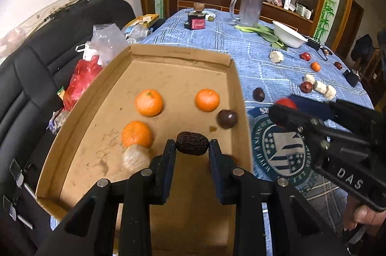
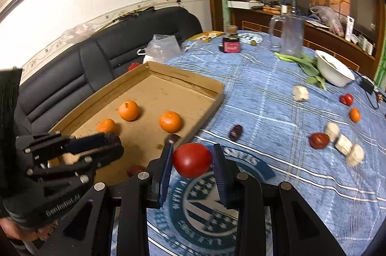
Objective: Organize fruits
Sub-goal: 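Carry the dark date and red tomato over the cardboard box with both tools, then open the left tool to drop the date while the right tool releases the tomato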
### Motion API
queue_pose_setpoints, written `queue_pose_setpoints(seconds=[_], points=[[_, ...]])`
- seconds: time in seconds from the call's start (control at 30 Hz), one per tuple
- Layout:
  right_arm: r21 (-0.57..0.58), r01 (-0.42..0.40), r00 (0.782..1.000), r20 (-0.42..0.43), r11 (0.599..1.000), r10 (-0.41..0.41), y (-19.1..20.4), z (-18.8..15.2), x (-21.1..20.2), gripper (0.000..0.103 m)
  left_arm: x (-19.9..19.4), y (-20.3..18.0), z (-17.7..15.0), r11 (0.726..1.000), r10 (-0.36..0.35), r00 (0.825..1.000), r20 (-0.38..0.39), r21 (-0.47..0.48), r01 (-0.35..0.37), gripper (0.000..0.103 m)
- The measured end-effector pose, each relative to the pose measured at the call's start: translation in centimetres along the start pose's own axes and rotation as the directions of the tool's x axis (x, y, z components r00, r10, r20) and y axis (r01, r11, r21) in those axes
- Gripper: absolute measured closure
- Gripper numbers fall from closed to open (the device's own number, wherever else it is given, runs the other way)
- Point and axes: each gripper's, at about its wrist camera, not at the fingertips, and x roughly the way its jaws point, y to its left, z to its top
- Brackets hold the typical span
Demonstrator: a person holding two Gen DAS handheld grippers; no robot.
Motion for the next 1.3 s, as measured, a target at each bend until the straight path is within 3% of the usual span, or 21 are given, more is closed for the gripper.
queue_pose_setpoints(seconds=[0.3,1.13,1.2,1.27,1.3], points=[[-0.020,-0.081,0.996,-0.037,0.997,0.080,2.2,1.3,4.1,0.067,0.6,1.2,-1.2,1.000,0.016,0.999,-0.033,-0.017,-0.016,0.076],[-0.080,-0.106,0.991,-0.092,0.991,0.098,4.6,1.3,8.5,0.067,2.1,2.6,-1.2,0.997,0.028,0.999,-0.042,-0.070,-0.031,0.076],[-0.069,-0.113,0.990,-0.093,0.991,0.107,4.4,1.3,8.5,0.066,2.1,2.8,-1.1,0.996,0.034,0.999,-0.040,-0.081,-0.037,0.068],[-0.038,-0.136,0.986,-0.102,0.990,0.131,3.9,1.3,8.4,0.066,2.1,3.0,-1.0,0.994,0.051,0.998,-0.032,-0.092,-0.054,0.030],[-0.024,-0.141,0.985,-0.105,0.990,0.137,3.7,1.3,8.2,0.066,2.0,3.2,-1.0,0.993,0.057,0.998,-0.024,-0.098,-0.060,0.027]])
